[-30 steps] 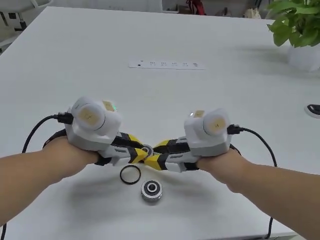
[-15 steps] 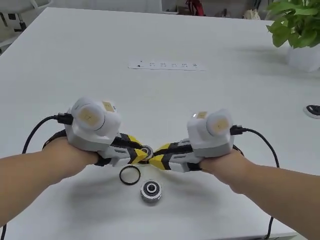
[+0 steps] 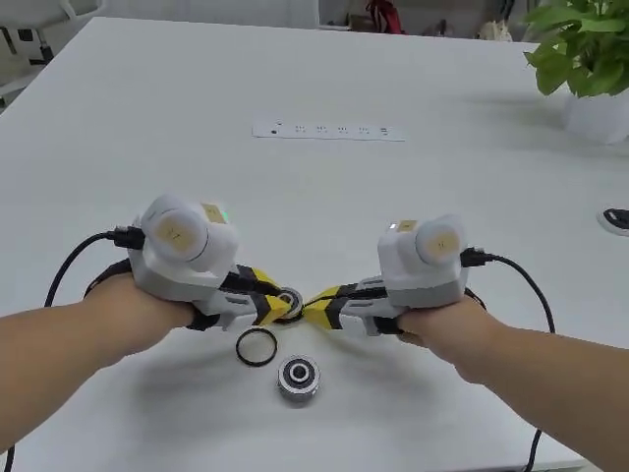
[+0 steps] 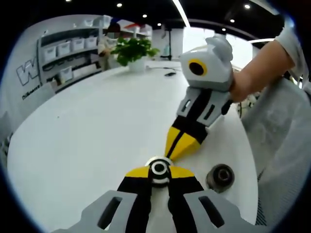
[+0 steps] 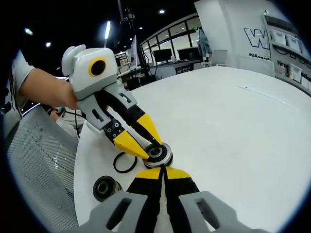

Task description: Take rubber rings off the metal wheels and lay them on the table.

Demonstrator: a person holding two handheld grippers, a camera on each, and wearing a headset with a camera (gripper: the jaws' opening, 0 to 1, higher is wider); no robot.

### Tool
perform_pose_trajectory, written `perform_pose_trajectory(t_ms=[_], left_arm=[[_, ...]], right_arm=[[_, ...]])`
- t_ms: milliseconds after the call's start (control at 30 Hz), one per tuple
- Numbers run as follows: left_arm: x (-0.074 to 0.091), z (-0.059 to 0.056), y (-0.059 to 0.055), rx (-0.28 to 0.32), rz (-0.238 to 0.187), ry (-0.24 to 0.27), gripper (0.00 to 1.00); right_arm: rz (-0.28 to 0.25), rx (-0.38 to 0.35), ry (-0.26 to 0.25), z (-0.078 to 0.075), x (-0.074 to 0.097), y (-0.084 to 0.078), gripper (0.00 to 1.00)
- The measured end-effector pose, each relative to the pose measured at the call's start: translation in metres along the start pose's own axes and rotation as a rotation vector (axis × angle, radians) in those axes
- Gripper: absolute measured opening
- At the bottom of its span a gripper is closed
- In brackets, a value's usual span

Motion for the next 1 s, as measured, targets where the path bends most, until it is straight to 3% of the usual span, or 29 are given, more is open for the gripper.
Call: perform_pose_trajectory(t_ms=[333,433,700,1000], left_arm=[[0.000,-0.003,0.001,-0.008,0.009,0.023,0.12],[0.000,-0.004,0.001,-0.003,0.010,0.030,0.12],[-0.003,-0.003,0.002,-0.001,0.024,0.050,0.12],[-0.004,-0.002,0.002,-0.013,0.036,0.056,0.11]], right_arm=[[-0.043,-0.099,-0.006,-0.004,0.004,0.002,0.00],[-0.088,-0.165,-0.003,-0.005,0.005,0.009,0.00],[-0.103,-0.207,0.000,-0.005,0.006,0.009,0.00],[-0.097,-0.201,0.003,-0.003,0.006,0.011,0.00]])
Point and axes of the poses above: the centre of the closed fingertips' face, and the gripper's own axes: x roughly backward along the fingers, z roughly to its left, y roughly out of its top, the point moved 2 cm from there along x, roughly backward along the fingers, and after that the axes turned 4 degrees about x, right-handed, at the moved point
